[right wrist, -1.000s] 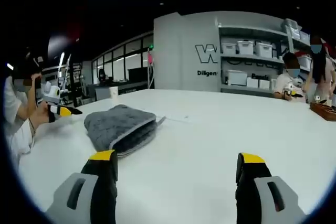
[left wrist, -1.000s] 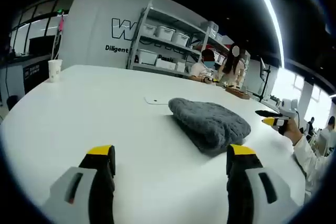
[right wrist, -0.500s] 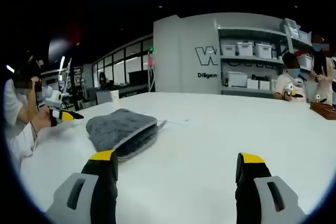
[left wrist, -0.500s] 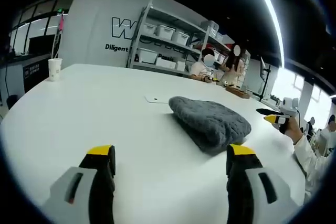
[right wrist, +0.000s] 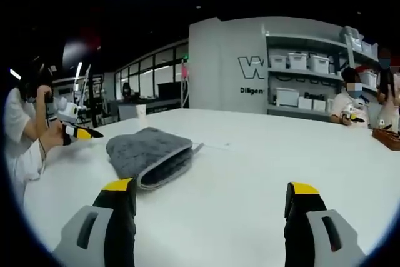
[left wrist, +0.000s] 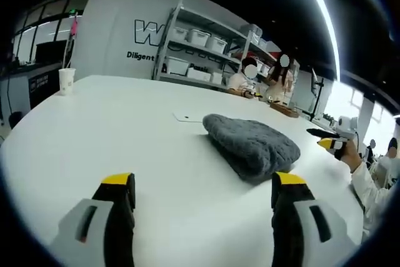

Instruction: Open the folded towel by lifting each exposed corner and separating the folded layers until the towel lies flat within the target outline without major curled edges

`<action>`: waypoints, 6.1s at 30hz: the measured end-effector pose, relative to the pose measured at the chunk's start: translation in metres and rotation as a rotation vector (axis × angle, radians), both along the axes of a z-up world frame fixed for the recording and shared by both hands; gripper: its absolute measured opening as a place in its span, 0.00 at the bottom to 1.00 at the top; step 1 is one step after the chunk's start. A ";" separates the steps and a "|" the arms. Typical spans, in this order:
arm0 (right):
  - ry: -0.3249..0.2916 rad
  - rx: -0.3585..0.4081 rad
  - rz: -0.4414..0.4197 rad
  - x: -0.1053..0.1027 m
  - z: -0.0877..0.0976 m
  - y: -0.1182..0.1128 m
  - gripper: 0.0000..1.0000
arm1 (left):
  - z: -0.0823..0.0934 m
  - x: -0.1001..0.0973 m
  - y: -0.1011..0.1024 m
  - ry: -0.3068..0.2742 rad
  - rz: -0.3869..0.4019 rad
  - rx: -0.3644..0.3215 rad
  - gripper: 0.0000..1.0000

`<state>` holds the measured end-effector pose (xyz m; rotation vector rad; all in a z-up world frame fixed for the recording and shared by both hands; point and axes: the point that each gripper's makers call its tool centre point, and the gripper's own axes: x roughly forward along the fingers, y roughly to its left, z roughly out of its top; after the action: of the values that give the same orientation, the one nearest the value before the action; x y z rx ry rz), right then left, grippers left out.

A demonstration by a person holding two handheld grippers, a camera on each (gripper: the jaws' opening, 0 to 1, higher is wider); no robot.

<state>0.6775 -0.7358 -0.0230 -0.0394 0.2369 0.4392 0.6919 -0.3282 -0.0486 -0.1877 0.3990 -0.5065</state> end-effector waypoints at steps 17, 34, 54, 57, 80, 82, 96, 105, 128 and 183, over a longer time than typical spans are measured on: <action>-0.001 0.029 0.002 -0.002 0.003 0.001 1.00 | 0.003 0.002 -0.004 -0.022 -0.003 0.001 0.99; -0.017 0.052 0.019 -0.001 0.009 -0.001 1.00 | 0.019 0.012 0.009 -0.066 0.059 -0.014 0.99; -0.030 0.116 0.057 -0.005 0.018 0.004 1.00 | 0.043 0.068 -0.053 -0.036 0.030 0.000 0.83; -0.035 0.120 0.060 -0.005 0.021 0.005 1.00 | 0.039 0.076 -0.060 -0.024 0.039 0.000 0.78; -0.045 0.155 0.057 -0.003 0.026 0.004 1.00 | 0.003 0.132 -0.089 0.086 0.043 0.045 0.33; -0.042 0.156 0.056 -0.003 0.025 0.004 1.00 | -0.004 0.132 -0.093 0.101 0.027 0.035 0.28; -0.035 0.157 0.061 -0.004 0.023 0.006 1.00 | 0.008 0.128 -0.108 0.001 -0.018 0.063 0.05; -0.028 0.160 0.058 -0.004 0.022 0.005 1.00 | 0.024 0.116 -0.109 -0.053 -0.059 0.058 0.04; -0.019 0.153 0.065 -0.004 0.020 0.008 1.00 | 0.097 0.051 -0.154 -0.399 -0.392 0.051 0.04; 0.091 0.012 0.136 -0.014 -0.014 0.009 1.00 | 0.085 -0.114 -0.149 -0.395 -0.773 -0.022 0.04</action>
<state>0.6638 -0.7267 -0.0373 -0.0236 0.3225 0.5781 0.5778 -0.4776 0.0361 0.0589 0.0618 -1.2845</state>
